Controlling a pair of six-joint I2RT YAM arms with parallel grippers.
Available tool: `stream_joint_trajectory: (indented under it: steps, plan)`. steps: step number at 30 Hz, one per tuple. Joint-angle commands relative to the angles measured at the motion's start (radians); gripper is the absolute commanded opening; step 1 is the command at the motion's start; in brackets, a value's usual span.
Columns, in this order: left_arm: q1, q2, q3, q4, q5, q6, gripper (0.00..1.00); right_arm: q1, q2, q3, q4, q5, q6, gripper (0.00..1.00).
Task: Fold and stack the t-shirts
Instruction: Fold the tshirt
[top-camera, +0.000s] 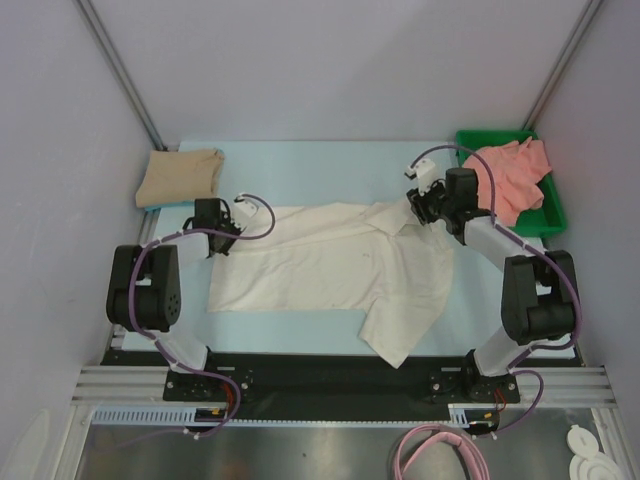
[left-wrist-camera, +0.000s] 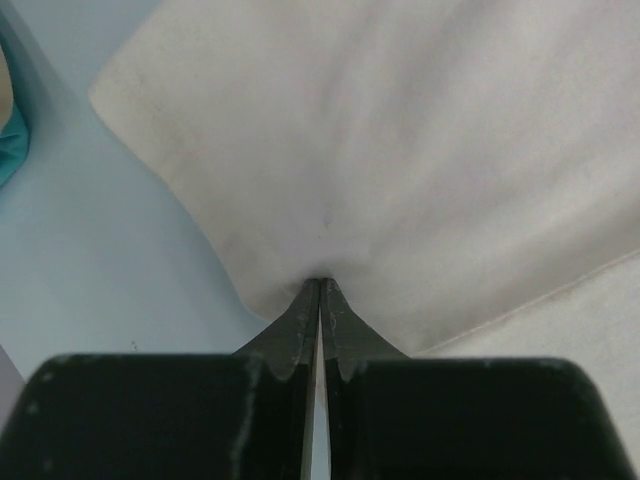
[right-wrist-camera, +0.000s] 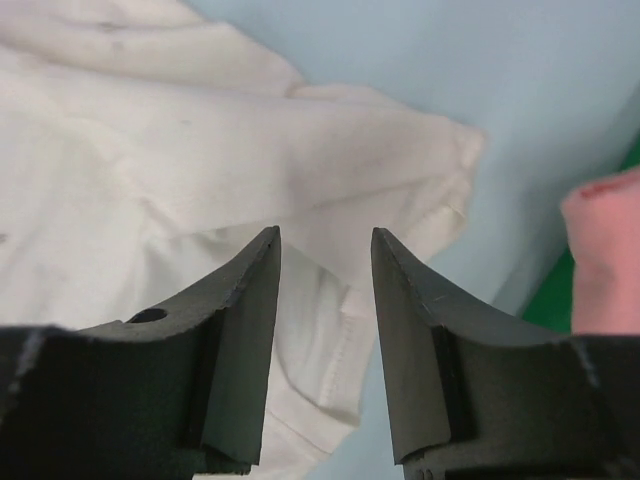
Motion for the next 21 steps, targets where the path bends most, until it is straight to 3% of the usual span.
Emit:
stream_joint_trajectory:
  steps: [1,10,21]
  plan:
    - [-0.037,0.019,-0.024,0.023,-0.062,0.018,0.06,0.077,-0.030,-0.022,-0.046,-0.061,-0.128,0.46]
    - [-0.044,0.006,-0.051,0.080,-0.074,0.021,0.08,0.188,0.171,0.082,-0.120,0.012,-0.165,0.46]
    - [-0.044,0.004,-0.050,0.080,-0.069,0.022,0.08,0.249,0.191,0.084,-0.104,0.083,-0.172,0.48]
